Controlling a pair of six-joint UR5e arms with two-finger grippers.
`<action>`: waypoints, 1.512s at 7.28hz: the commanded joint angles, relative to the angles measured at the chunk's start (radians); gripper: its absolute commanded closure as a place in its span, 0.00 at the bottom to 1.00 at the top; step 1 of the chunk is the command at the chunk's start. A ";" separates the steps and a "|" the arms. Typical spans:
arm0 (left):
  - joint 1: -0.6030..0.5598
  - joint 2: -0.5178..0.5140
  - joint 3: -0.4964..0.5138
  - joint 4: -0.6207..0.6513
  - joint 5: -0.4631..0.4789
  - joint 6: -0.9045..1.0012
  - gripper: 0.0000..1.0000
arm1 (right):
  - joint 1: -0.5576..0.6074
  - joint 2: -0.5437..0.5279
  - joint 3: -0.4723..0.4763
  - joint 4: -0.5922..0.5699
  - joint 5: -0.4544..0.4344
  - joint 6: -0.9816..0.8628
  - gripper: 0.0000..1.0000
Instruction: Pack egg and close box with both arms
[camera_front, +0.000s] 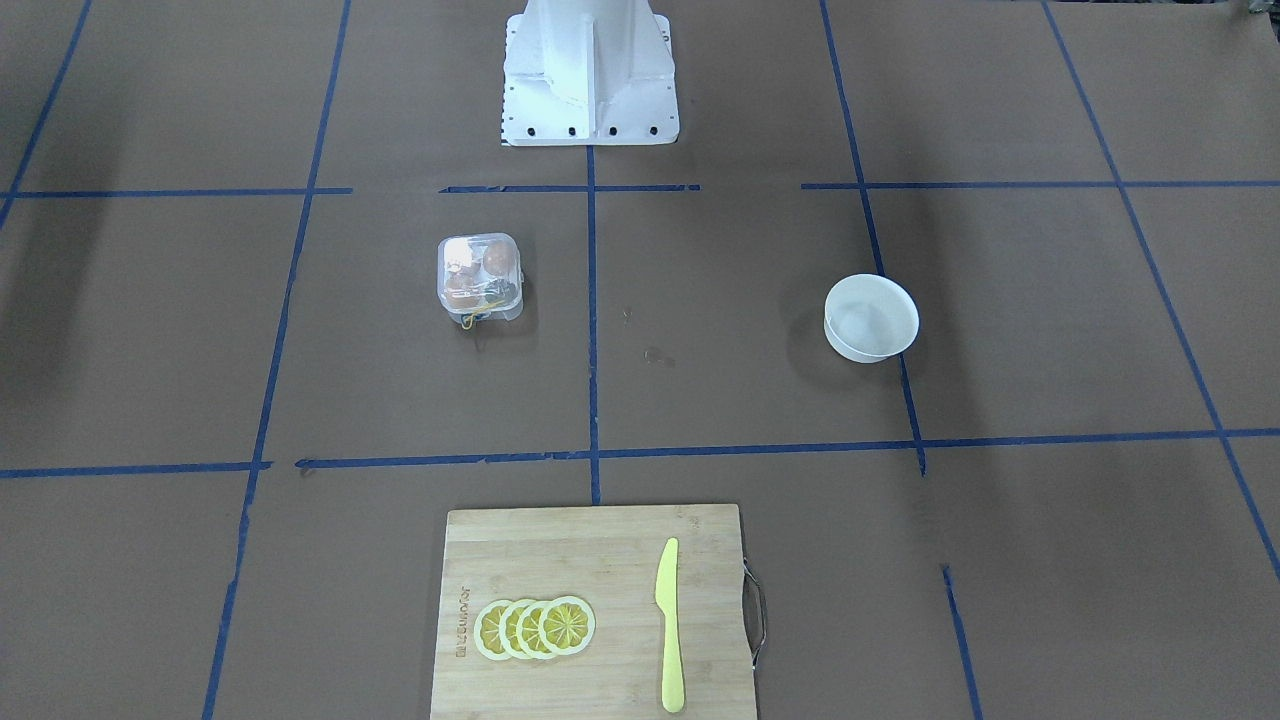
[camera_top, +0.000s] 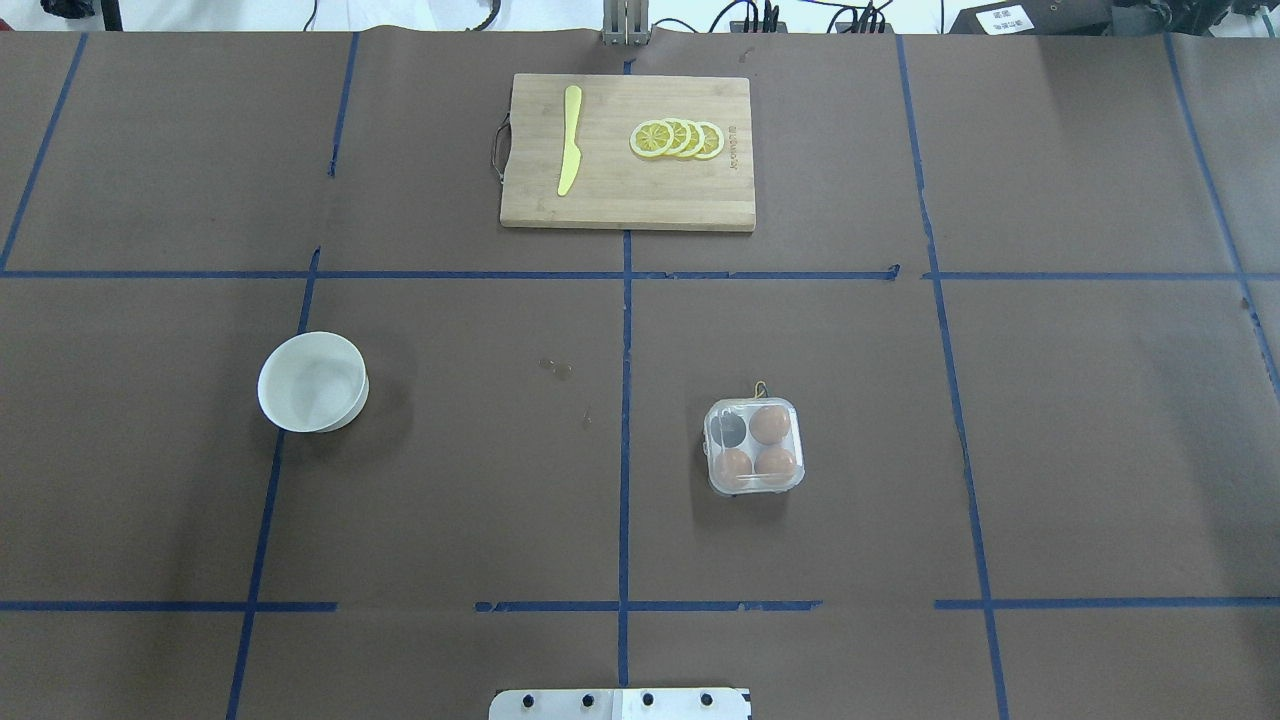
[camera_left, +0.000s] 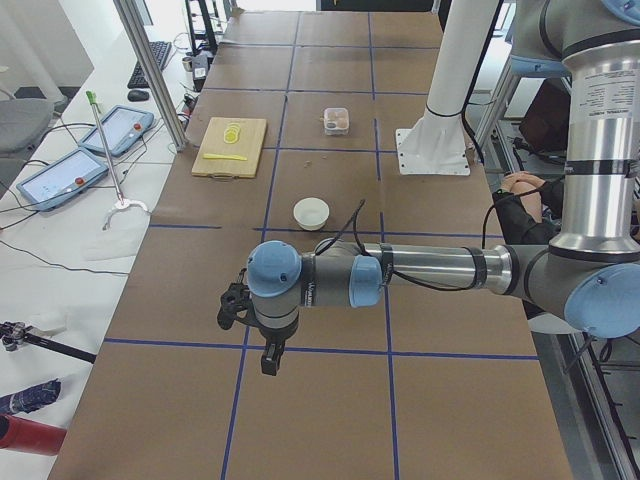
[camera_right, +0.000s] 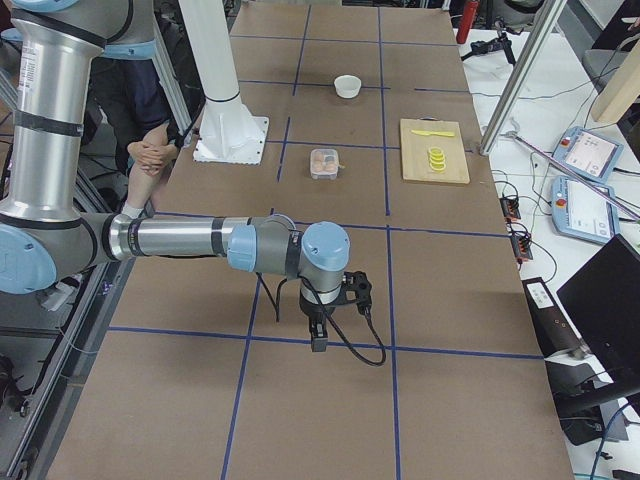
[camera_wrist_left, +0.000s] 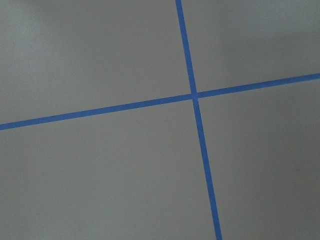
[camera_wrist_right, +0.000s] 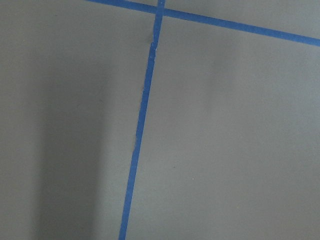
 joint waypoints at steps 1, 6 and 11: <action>0.002 0.000 0.008 0.002 0.038 0.000 0.00 | 0.010 -0.005 -0.002 0.001 0.003 0.008 0.00; 0.005 0.001 0.037 -0.055 0.035 0.001 0.00 | 0.010 -0.006 0.000 0.001 0.040 0.010 0.00; 0.005 0.003 0.040 -0.058 0.035 -0.006 0.00 | 0.010 -0.008 0.001 -0.003 0.037 0.013 0.00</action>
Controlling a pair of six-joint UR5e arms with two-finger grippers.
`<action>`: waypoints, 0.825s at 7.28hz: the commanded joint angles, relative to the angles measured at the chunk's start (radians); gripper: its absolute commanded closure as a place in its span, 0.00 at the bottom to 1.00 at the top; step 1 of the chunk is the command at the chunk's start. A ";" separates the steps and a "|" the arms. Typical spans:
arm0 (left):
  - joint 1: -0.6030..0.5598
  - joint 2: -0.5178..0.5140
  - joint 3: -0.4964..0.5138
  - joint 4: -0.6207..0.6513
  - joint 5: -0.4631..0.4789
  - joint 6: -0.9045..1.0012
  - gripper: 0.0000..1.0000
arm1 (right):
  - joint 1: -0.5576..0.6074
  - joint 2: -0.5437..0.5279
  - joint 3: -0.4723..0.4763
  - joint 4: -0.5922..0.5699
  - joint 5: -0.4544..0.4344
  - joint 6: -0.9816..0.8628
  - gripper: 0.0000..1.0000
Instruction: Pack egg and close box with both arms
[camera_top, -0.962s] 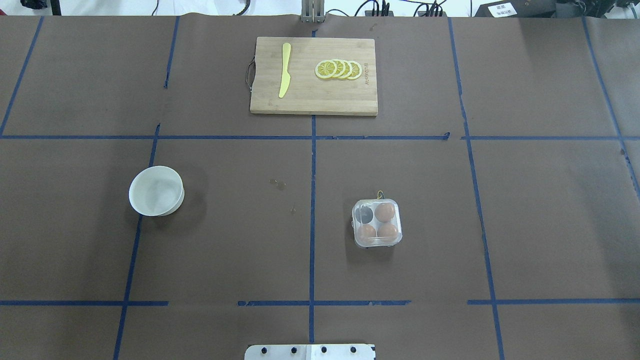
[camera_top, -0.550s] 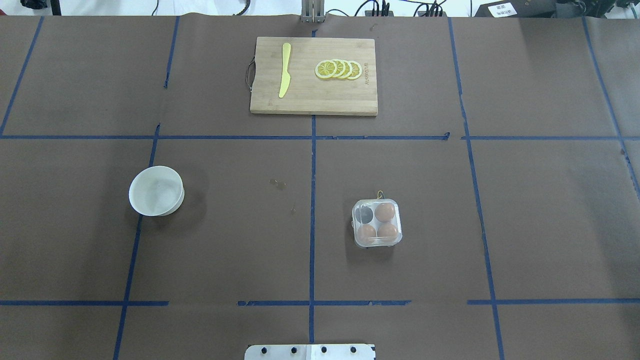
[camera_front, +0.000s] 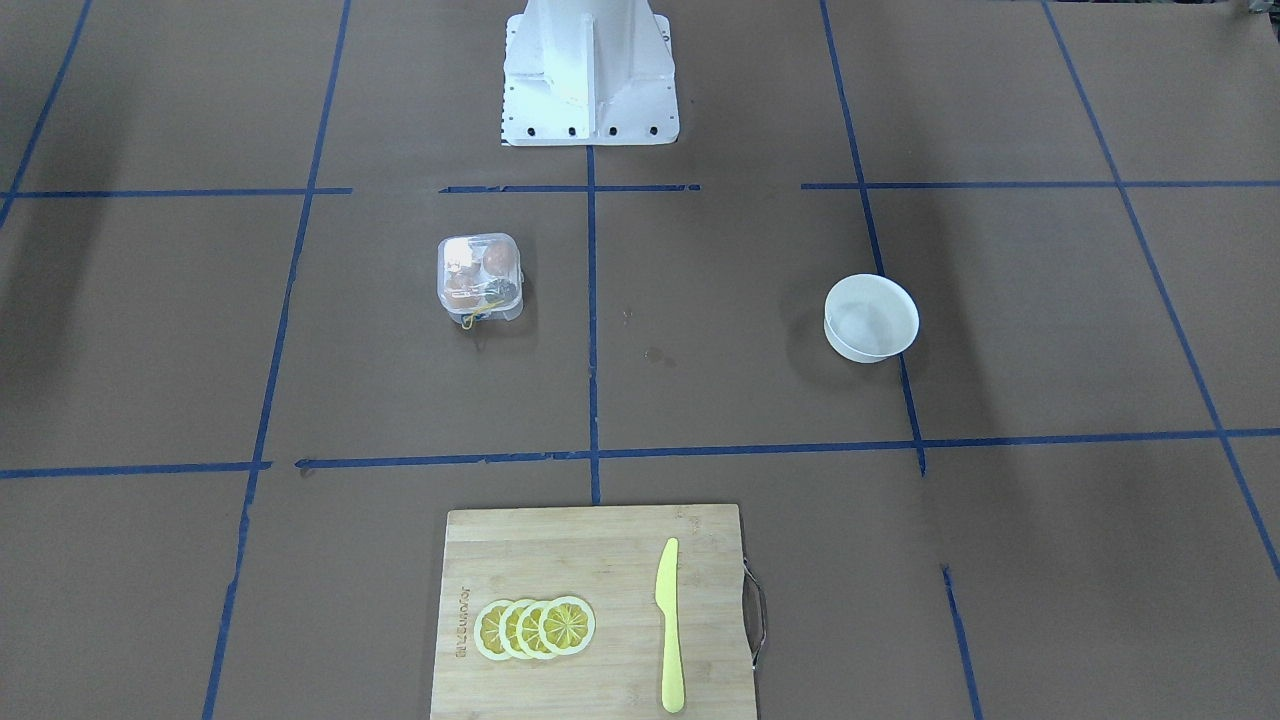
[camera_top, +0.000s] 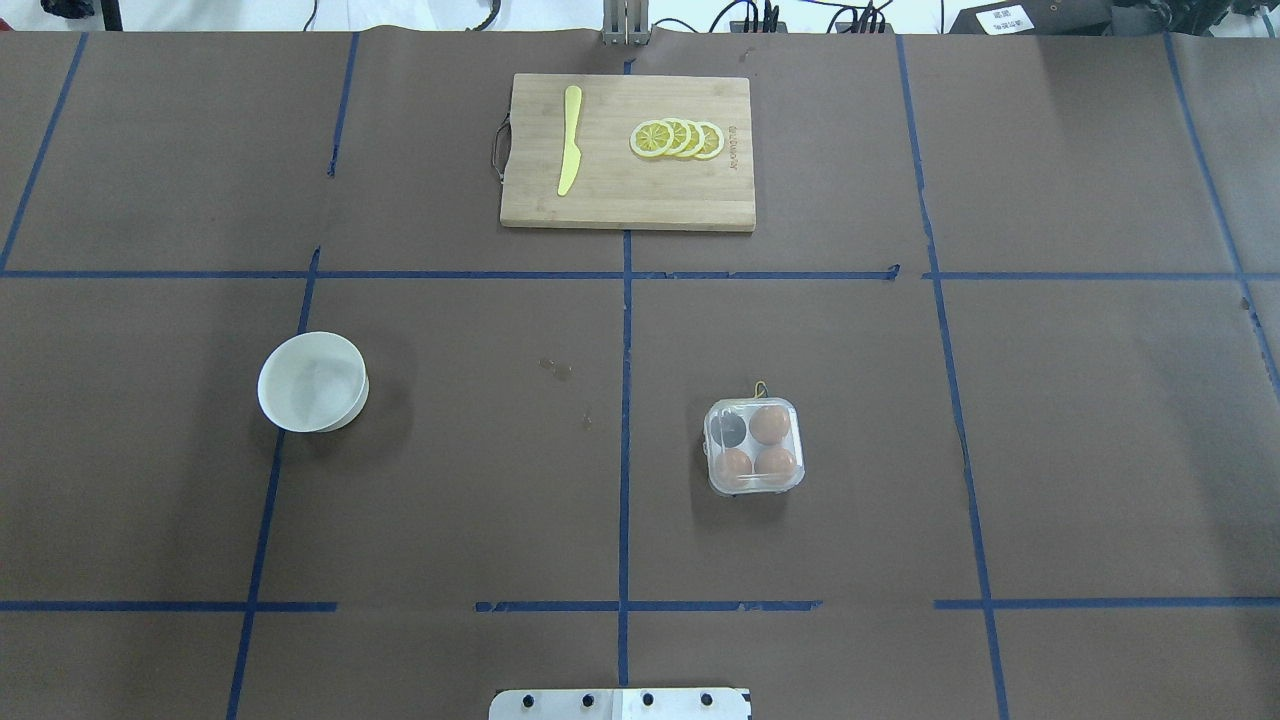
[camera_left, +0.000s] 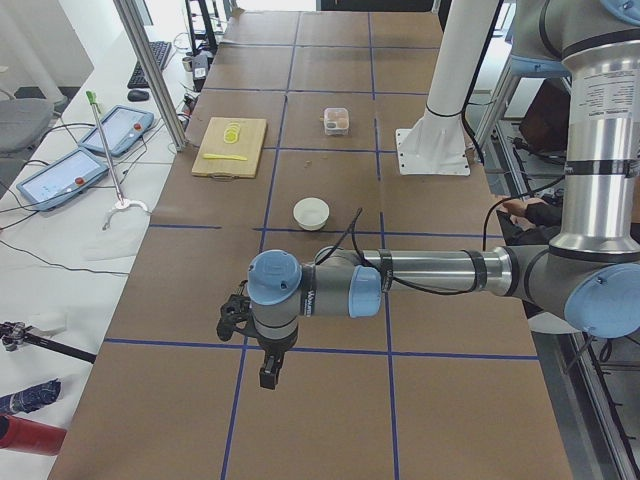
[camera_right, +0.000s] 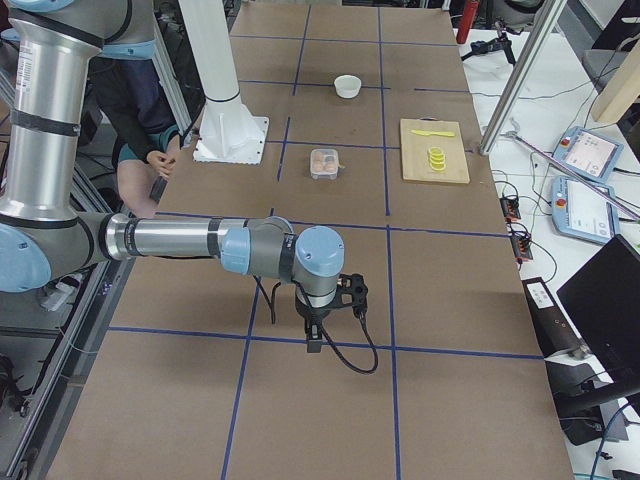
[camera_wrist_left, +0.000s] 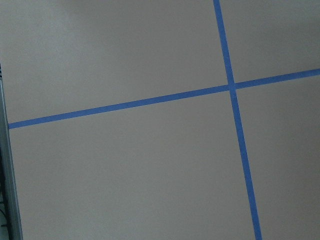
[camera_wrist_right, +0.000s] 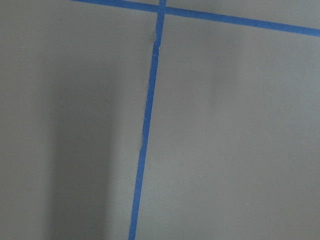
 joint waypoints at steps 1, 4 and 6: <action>0.000 0.000 0.000 0.000 0.000 0.000 0.00 | 0.000 -0.001 0.000 -0.001 0.001 0.000 0.00; 0.000 0.000 0.000 0.001 -0.005 0.000 0.00 | 0.000 -0.001 -0.004 -0.001 0.001 0.000 0.00; 0.000 0.006 -0.001 0.000 -0.008 0.001 0.00 | 0.000 -0.001 -0.004 -0.001 0.001 0.000 0.00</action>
